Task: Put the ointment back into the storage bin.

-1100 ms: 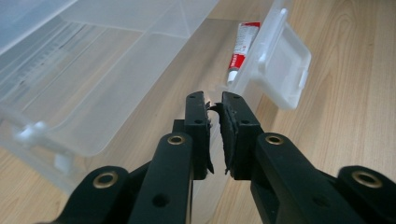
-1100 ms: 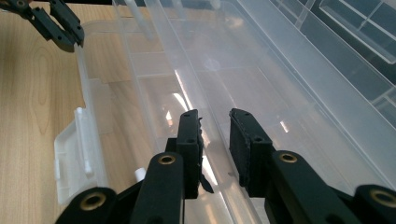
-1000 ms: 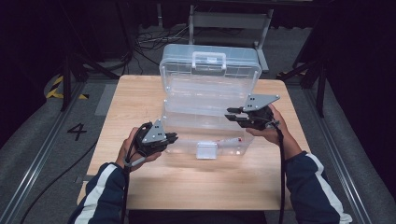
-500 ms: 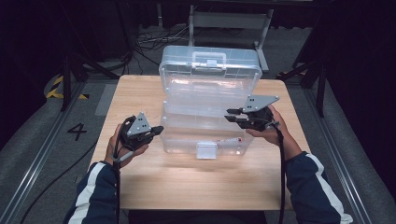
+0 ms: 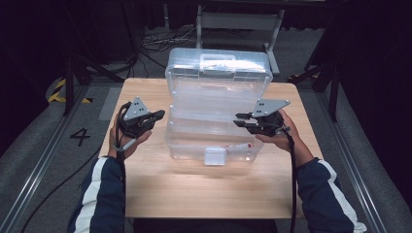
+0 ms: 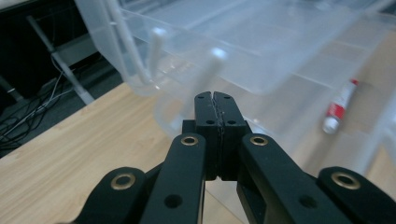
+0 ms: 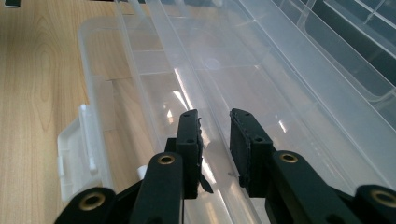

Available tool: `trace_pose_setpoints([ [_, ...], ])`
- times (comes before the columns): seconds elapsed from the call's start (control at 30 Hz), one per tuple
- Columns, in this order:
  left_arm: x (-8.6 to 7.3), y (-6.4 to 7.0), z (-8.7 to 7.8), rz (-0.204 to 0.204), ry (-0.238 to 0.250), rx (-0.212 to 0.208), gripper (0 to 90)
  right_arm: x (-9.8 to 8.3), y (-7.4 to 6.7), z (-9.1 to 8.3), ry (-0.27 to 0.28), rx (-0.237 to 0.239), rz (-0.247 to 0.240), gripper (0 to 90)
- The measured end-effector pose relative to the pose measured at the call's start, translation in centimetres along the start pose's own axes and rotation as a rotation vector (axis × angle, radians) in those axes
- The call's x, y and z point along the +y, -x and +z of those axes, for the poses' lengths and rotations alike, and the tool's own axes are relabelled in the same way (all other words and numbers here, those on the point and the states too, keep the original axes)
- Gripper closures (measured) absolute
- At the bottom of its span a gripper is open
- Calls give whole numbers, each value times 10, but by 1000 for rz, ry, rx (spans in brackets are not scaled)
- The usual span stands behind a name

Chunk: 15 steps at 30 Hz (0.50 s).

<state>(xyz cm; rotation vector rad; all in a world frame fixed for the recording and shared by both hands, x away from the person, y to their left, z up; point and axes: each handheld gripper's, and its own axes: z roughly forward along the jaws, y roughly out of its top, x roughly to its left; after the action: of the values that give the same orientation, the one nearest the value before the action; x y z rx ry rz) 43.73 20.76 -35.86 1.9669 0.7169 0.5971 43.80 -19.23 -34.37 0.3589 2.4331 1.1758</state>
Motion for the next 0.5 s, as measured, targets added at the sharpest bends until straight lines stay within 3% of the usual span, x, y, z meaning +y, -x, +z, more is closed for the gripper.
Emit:
trace_pose_setpoints([
  [0.23,19,-12,17,-74,26,-26,900,0,-2,0,-5,-9,-9,740],
  [0.5,32,-17,34,-105,32,-26,900,2,-6,0,-29,-28,-36,731],
])
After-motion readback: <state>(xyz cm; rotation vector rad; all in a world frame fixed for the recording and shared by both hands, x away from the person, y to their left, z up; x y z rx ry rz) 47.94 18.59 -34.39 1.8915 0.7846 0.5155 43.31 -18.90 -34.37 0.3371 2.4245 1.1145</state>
